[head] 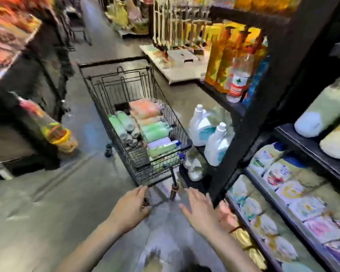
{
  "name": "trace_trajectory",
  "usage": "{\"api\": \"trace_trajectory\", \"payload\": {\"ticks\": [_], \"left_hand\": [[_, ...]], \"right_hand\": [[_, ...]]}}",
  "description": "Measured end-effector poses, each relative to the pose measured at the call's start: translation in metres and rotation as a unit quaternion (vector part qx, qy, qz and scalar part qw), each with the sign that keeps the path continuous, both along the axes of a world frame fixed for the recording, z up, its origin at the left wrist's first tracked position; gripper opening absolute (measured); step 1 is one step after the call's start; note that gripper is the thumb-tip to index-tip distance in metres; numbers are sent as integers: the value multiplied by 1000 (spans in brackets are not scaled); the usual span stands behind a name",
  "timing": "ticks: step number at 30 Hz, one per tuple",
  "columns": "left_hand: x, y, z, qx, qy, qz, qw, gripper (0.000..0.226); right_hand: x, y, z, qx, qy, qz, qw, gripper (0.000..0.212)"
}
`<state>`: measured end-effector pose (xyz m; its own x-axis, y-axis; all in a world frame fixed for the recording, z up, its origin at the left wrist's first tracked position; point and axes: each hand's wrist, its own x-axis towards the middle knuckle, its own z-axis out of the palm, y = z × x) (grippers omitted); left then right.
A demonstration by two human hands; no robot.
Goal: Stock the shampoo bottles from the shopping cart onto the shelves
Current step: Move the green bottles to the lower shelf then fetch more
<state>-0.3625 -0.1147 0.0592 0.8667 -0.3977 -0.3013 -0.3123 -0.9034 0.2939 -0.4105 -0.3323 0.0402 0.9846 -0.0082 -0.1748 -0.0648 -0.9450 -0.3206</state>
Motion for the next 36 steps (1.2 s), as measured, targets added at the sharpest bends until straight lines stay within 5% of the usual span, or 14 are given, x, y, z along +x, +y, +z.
{"api": "trace_trajectory", "payload": {"ticks": [20,30,36], "left_hand": [[295,69,-12,-26,10,165,986,68],[432,79,-49,-103,94,185,973,61],[508,94,-93,-151,203,276,927,51]], "right_hand": [[369,101,-25,-22,65,185,980,54],[513,120,-53,-54,136,167,975,51],[601,148,-82,66,210,65,973,49]]}}
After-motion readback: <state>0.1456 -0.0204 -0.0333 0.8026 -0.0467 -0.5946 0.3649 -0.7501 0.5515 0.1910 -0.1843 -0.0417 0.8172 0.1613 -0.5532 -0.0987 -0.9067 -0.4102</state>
